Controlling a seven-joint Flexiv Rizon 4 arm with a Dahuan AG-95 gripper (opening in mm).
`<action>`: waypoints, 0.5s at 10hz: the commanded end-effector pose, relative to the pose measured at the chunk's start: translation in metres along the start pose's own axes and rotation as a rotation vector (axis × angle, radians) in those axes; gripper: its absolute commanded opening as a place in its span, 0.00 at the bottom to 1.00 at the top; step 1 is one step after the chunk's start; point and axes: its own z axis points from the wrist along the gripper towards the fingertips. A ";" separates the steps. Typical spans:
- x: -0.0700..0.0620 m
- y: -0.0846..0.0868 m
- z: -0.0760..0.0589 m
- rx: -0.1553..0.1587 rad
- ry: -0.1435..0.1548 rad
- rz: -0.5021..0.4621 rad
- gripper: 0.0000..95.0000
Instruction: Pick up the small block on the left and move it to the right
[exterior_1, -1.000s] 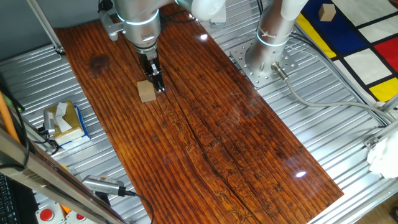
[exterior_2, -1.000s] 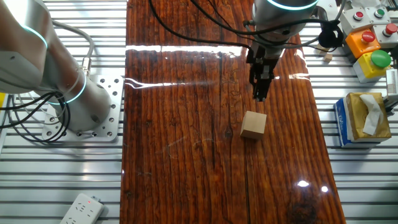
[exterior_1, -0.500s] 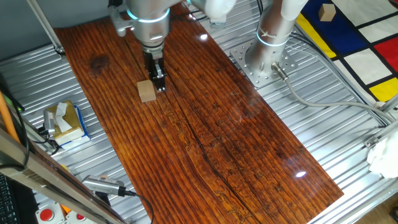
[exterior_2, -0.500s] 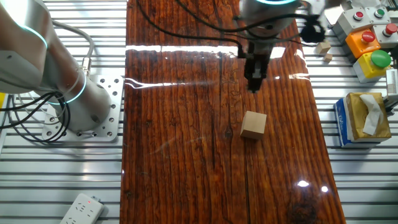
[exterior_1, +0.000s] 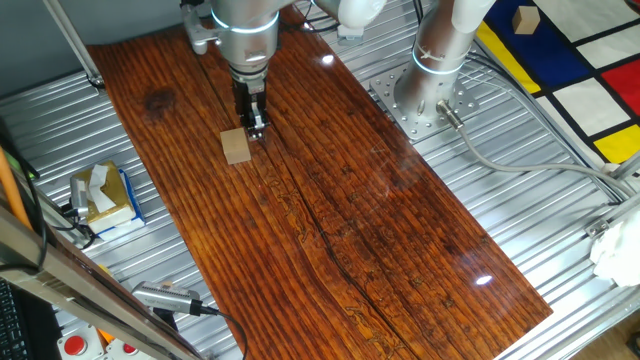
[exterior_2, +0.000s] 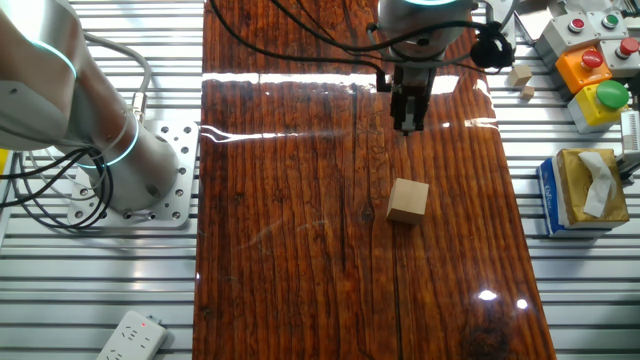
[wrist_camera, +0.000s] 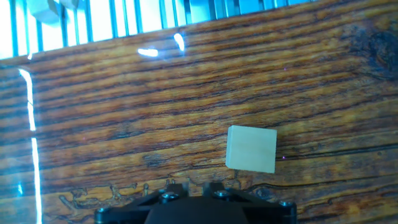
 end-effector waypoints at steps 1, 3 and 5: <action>0.000 -0.001 0.001 0.005 -0.009 -0.002 0.00; 0.000 -0.003 0.000 0.009 -0.013 -0.002 0.00; -0.002 -0.010 -0.003 0.009 -0.013 -0.008 0.00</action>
